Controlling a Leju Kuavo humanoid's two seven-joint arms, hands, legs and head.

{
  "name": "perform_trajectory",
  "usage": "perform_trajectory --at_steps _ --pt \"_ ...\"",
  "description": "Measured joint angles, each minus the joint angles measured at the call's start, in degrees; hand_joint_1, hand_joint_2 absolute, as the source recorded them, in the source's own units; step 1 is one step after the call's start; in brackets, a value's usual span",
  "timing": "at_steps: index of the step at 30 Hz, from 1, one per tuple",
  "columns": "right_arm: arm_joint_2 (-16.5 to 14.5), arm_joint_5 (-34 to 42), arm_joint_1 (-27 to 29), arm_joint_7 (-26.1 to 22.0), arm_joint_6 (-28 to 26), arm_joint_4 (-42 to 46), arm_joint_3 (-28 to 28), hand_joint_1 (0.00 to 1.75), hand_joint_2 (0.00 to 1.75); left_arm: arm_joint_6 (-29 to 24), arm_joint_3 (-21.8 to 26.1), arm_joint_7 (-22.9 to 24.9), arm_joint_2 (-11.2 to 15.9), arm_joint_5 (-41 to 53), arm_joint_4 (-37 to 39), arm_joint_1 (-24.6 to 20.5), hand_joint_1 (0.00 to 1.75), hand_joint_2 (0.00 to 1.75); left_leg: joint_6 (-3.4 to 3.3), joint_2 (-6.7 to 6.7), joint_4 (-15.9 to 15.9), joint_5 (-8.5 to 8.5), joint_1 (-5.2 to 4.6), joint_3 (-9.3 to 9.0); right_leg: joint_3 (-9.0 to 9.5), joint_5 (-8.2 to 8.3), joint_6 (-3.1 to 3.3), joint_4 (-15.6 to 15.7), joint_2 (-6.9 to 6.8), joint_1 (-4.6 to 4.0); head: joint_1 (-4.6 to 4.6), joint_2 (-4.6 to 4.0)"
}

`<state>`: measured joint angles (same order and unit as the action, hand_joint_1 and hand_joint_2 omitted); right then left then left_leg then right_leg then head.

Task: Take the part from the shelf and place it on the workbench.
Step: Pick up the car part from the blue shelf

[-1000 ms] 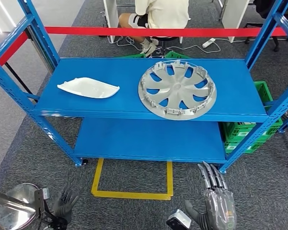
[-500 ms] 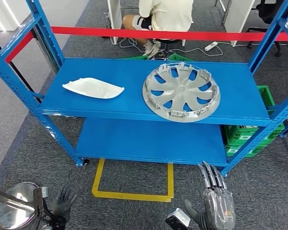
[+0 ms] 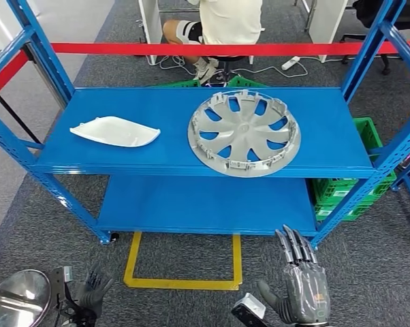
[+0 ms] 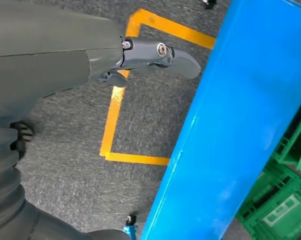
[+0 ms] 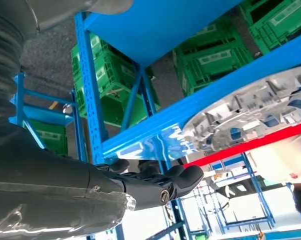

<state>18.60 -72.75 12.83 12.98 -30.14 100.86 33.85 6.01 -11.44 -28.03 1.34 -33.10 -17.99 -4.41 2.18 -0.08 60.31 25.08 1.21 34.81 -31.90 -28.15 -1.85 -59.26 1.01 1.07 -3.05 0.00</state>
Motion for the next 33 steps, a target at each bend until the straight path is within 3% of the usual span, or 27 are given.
perform_trajectory --at_steps 2,5,7,10,12,15,17,19,21,22,24,26,28,29,32,33 --pt "0.0 -0.1 -0.2 0.0 0.1 -0.3 0.2 0.0 1.75 0.1 0.6 0.2 -0.1 0.5 0.0 0.0 0.0 1.75 -0.23 -0.01 -2.4 0.11 -0.16 -0.91 0.22 -0.27 -0.76 0.1 0.09 -0.22 0.02 0.01" --pt "-0.1 -0.2 -0.6 -0.1 0.2 -0.7 0.6 0.0 1.75 0.1 1.3 0.4 -0.4 1.1 0.0 0.0 0.0 1.75 -1.22 -0.17 -2.8 0.77 -0.06 -1.65 0.5 -0.57 -1.64 -0.7 -0.26 -0.04 0.27 0.01" --pt "-0.3 -0.2 -1.1 -0.3 0.2 -1.1 0.9 0.0 1.75 0.2 1.7 0.4 -0.5 1.4 0.0 0.0 0.0 1.75 -1.92 -0.22 -2.9 1.23 -0.12 -2.45 -1.75 -2.64 -1.93 -5.1 -0.6 0.0 0.59 0.01" --pt "-0.4 -0.3 -1.4 -0.4 0.3 -1.6 1.1 0.0 1.75 0.2 2.3 0.4 -0.5 1.9 0.0 0.0 0.0 1.75 -2.49 -0.21 -2.9 1.96 -0.48 -3.14 -8.04 -6.46 -2.08 -15.3 -0.68 -0.04 0.83 0.0" --pt "-0.4 -0.3 -1.4 -0.5 0.3 -1.7 1.2 0.0 1.75 0.2 2.4 0.4 -0.5 2.0 0.0 0.0 0.0 1.75 -2.54 -0.22 -2.9 2.15 -0.56 -3.3 -9.47 -7.0 -2.07 -17.3 -0.68 -0.04 0.85 0.0" --pt "-0.4 -0.3 -1.4 -0.5 0.3 -1.7 1.2 0.0 1.75 0.2 2.4 0.5 -0.5 2.0 0.0 0.0 0.0 1.75 -2.54 -0.23 -2.9 2.18 -0.58 -3.34 -9.64 -6.98 -2.07 -17.5 -0.68 -0.05 0.86 0.0" --pt "-0.5 -0.3 -1.4 -0.5 0.3 -1.9 1.3 0.0 1.75 0.2 2.5 0.5 -0.6 2.1 0.0 0.1 0.0 1.75 -2.55 -0.28 -2.9 2.54 -0.65 -3.82 -10.24 -5.85 -1.96 -17.2 -0.68 -0.08 0.85 0.0" --pt "-0.6 -0.3 -1.6 -0.6 0.3 -2.4 1.5 0.0 1.75 0.2 2.9 0.6 -0.8 2.5 0.0 0.1 0.0 1.75 -2.16 -0.38 -3.0 3.91 -0.77 -5.47 -8.47 -0.95 -1.22 -10.5 -0.73 -0.42 0.87 0.0" --pt "-0.8 -0.3 -1.8 -0.6 0.3 -2.8 1.7 0.0 1.75 0.3 3.6 0.7 -1.0 3.2 0.0 -0.1 0.0 1.75 -1.11 -0.39 -3.1 5.19 -0.84 -7.33 -5.33 3.1 0.12 -2.5 -0.71 -0.79 0.91 0.0" --pt "-0.9 -0.3 -1.9 -0.7 0.3 -3.0 1.8 0.0 1.75 0.4 3.9 0.7 -1.1 3.6 0.0 -0.2 0.0 1.75 -0.52 -0.35 -2.5 5.48 -0.87 -7.47 -4.28 3.36 0.73 -0.8 -0.68 -0.82 0.9 0.0" --pt "-1.0 -0.3 -2.0 -0.8 0.3 -3.0 1.9 0.0 1.75 0.5 4.1 0.7 -1.2 3.8 0.0 -0.4 0.0 1.75 0.07 -0.3 1.9 6.17 -0.82 -5.26 -3.21 3.04 1.35 -0.2 -0.57 -0.54 0.7 0.0" --pt "-1.1 -0.4 -2.2 -0.8 0.3 -3.1 2.1 0.0 1.75 0.5 4.2 0.7 -1.3 3.9 0.0 -0.5 0.0 1.75 0.51 -0.28 9.0 8.77 -0.77 -0.44 -2.4 2.42 1.64 0.1 -0.55 -0.48 0.53 0.0" --pt "-1.1 -0.4 -2.1 -0.8 0.4 -3.2 2.2 0.0 1.75 0.5 4.5 0.7 -1.3 4.0 0.0 -0.3 0.0 1.75 0.72 -0.27 12.8 10.37 -0.75 3.53 -1.48 1.58 1.66 0.2 -0.44 -0.43 0.44 0.0" --pt "-1.2 -0.4 -2.1 -0.8 0.4 -3.2 2.2 0.0 1.75 0.5 4.6 0.8 -1.3 4.1 0.0 -0.2 0.0 1.75 0.75 -0.27 12.3 9.42 -0.73 4.28 -0.85 1.08 1.58 0.2 -0.37 -0.39 0.42 0.0" --pt "-1.4 -0.5 -2.4 -0.9 0.5 -3.4 2.2 0.0 1.75 0.5 5.1 0.8 -1.3 4.4 0.0 -0.2 0.0 1.75 0.7 -0.12 2.8 1.3 -0.63 2.48 1.38 -0.64 0.94 0.1 -0.29 -0.27 0.34 -0.01" --pt "-1.5 -0.5 -2.6 -0.9 0.6 -3.5 2.2 0.0 1.75 0.5 5.2 0.8 -1.3 4.5 0.0 -0.2 0.0 1.75 0.47 -0.02 0.1 -0.38 -0.64 1.77 1.85 -1.21 0.59 0.1 -0.25 -0.34 0.25 -0.01"
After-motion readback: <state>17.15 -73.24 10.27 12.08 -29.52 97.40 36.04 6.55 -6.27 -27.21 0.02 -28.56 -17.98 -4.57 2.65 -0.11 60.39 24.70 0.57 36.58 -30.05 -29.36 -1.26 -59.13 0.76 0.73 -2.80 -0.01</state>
